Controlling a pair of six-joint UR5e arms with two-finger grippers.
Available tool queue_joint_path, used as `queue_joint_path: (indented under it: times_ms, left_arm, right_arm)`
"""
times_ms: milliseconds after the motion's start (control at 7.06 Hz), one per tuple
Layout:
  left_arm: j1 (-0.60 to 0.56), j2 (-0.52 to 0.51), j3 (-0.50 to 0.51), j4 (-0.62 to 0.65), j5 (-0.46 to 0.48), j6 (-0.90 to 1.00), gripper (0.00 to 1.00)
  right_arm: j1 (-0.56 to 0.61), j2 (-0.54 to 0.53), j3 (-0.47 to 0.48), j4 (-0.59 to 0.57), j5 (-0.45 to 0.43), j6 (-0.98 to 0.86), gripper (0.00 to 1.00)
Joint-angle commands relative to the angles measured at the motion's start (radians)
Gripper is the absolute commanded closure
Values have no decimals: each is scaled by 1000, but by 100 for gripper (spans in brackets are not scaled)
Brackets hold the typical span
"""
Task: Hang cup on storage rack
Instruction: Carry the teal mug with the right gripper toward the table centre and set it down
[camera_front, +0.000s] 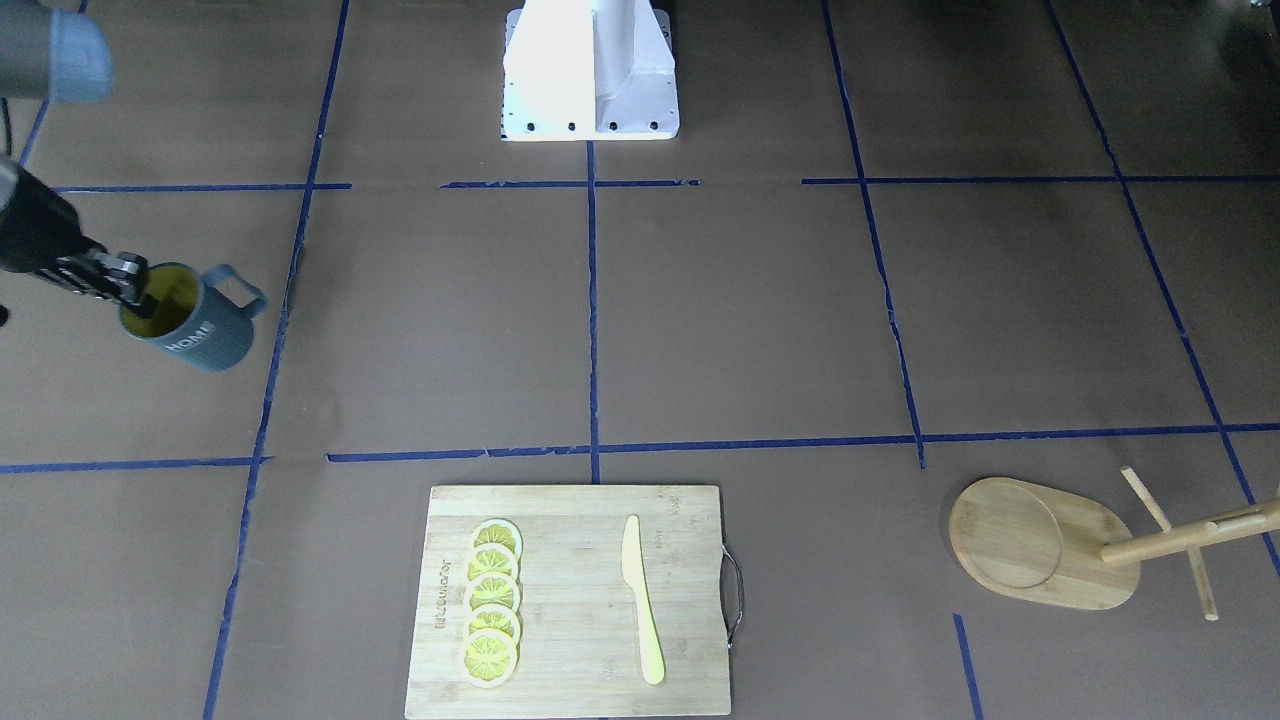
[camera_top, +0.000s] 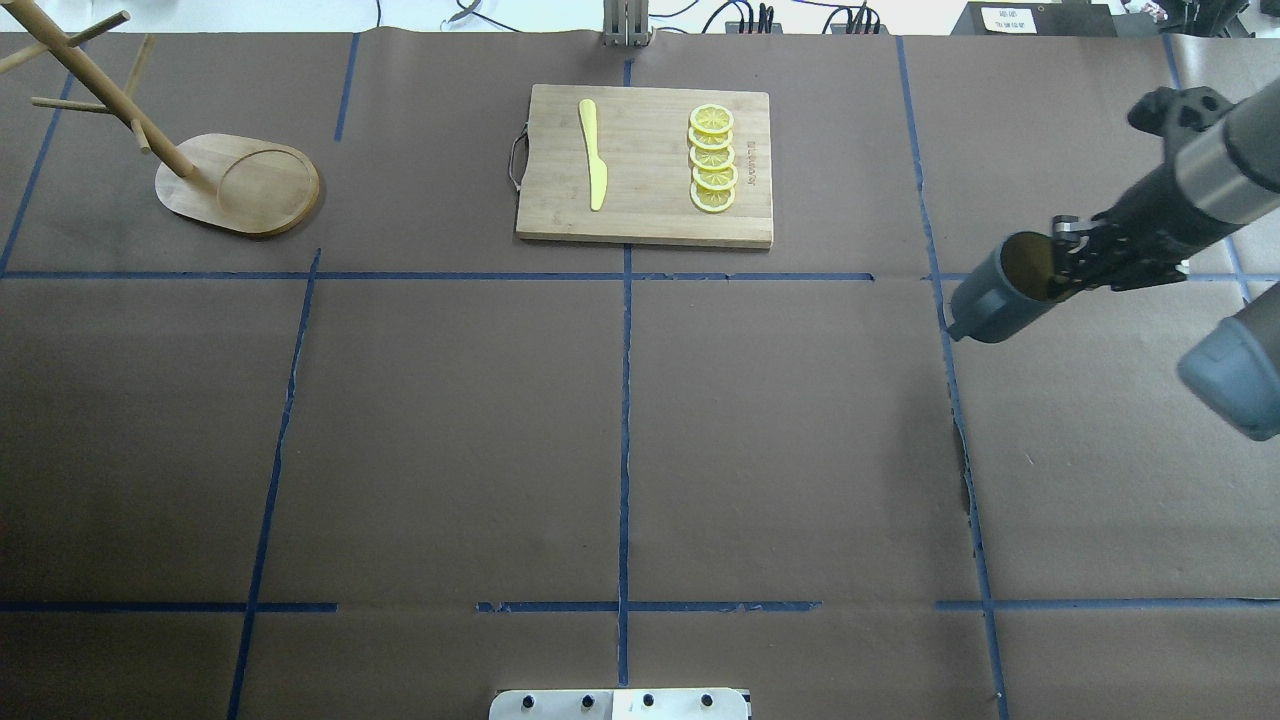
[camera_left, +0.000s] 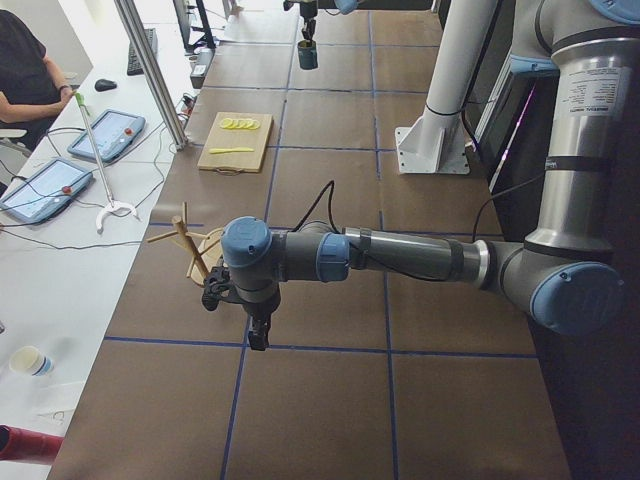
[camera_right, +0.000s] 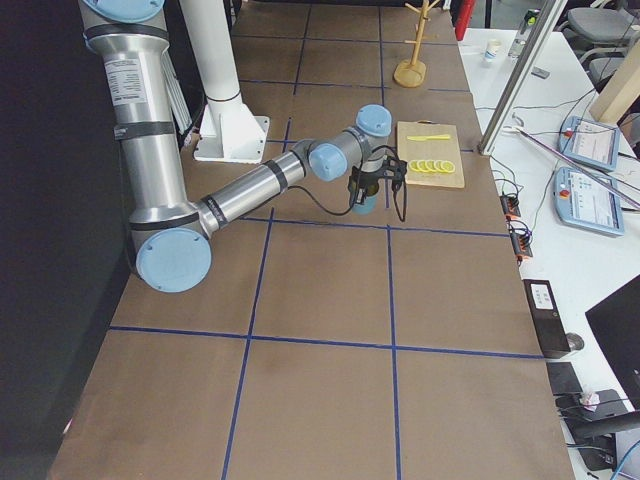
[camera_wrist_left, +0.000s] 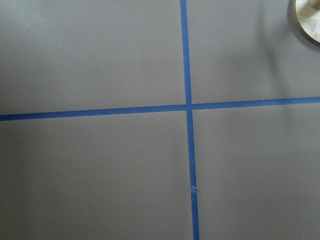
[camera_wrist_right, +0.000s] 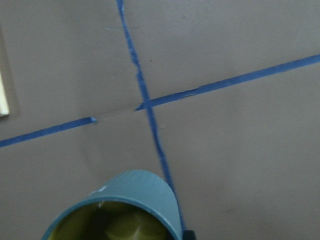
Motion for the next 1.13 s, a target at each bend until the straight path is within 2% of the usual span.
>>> queue_joint_path:
  times_ms: [0, 567, 850, 992]
  left_arm:
    - [0, 0, 3, 0, 3, -1, 0]
    - [0, 3, 9, 0, 5, 1, 0]
    - [0, 3, 8, 0, 6, 6, 0]
    - [0, 3, 8, 0, 5, 6, 0]
  right_arm:
    - [-250, 226, -48, -16, -180, 365, 100]
    - [-465, 441, -166, -67, -398, 603, 100]
    - [-490, 526, -275, -66, -434, 615, 100]
    - [-490, 522, -276, -67, -434, 615, 100]
